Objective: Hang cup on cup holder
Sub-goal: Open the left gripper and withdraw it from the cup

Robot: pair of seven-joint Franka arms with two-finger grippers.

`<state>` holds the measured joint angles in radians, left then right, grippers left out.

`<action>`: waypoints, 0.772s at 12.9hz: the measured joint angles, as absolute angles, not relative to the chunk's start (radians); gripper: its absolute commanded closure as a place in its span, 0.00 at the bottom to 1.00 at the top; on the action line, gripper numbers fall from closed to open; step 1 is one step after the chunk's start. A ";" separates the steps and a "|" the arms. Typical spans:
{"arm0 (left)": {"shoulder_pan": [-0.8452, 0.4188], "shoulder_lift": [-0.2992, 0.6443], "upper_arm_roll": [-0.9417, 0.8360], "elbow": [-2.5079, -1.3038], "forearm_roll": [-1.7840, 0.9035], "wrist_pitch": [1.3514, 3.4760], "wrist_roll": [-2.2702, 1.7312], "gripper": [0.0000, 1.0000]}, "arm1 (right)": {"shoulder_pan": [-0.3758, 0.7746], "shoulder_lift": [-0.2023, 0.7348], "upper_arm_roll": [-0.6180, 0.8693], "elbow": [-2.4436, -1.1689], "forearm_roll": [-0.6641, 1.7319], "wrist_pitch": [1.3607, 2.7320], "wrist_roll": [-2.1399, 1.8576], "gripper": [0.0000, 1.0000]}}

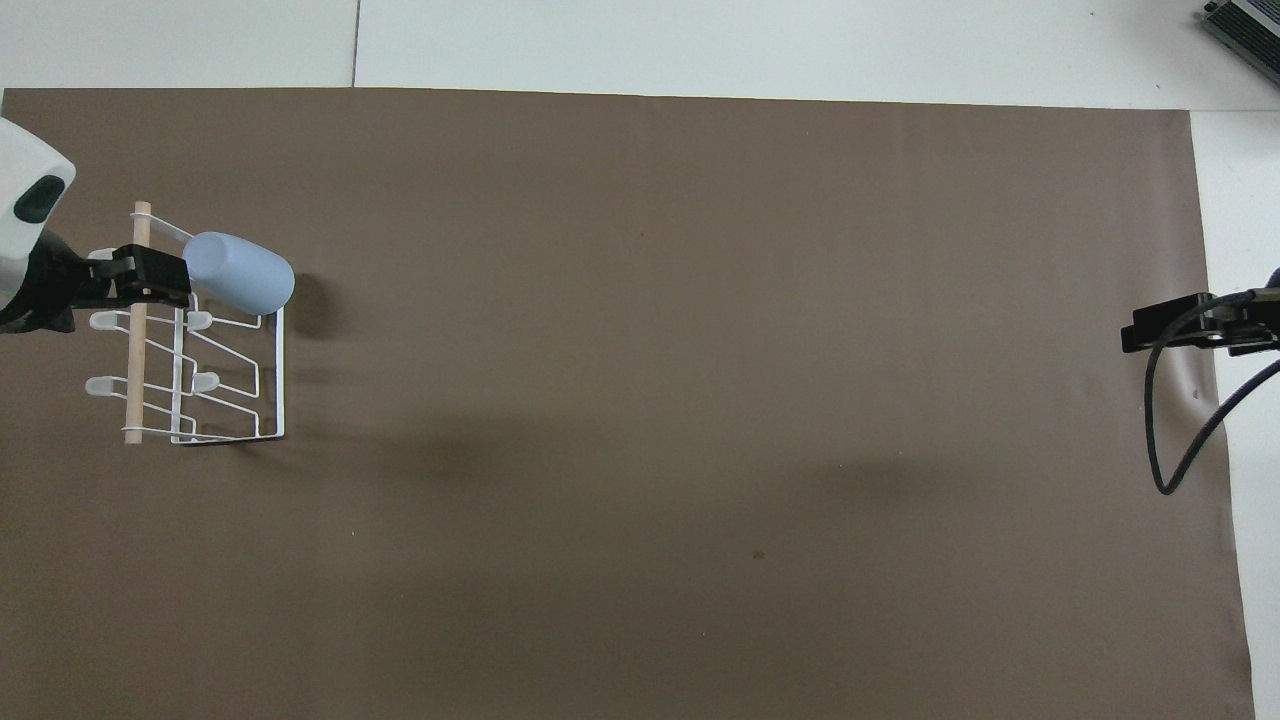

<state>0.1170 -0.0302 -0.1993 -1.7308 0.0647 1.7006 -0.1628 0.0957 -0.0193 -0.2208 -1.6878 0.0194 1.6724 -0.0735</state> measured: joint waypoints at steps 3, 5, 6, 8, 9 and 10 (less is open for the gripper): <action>0.117 -0.036 -0.199 -1.731 0.034 1.635 -0.050 0.00 | 0.095 -0.019 -0.227 -1.688 0.019 1.676 -0.067 0.00; 0.116 -0.040 -0.202 -1.730 0.025 1.635 -0.041 0.00 | 0.095 -0.019 -0.227 -1.689 0.019 1.676 -0.021 0.00; 0.113 -0.044 -0.203 -1.730 0.025 1.635 -0.039 0.00 | 0.095 -0.019 -0.227 -1.689 0.019 1.676 0.001 0.00; 0.113 -0.053 -0.204 -1.730 0.025 1.635 -0.037 0.00 | 0.095 -0.019 -0.227 -1.689 0.019 1.676 0.017 0.00; 0.113 -0.058 -0.202 -1.730 0.024 1.633 -0.035 0.00 | 0.095 -0.019 -0.227 -1.689 0.019 1.676 0.017 0.00; 0.113 -0.062 -0.202 -1.730 0.016 1.632 -0.033 0.00 | 0.095 -0.019 -0.227 -1.690 0.019 1.676 0.017 0.00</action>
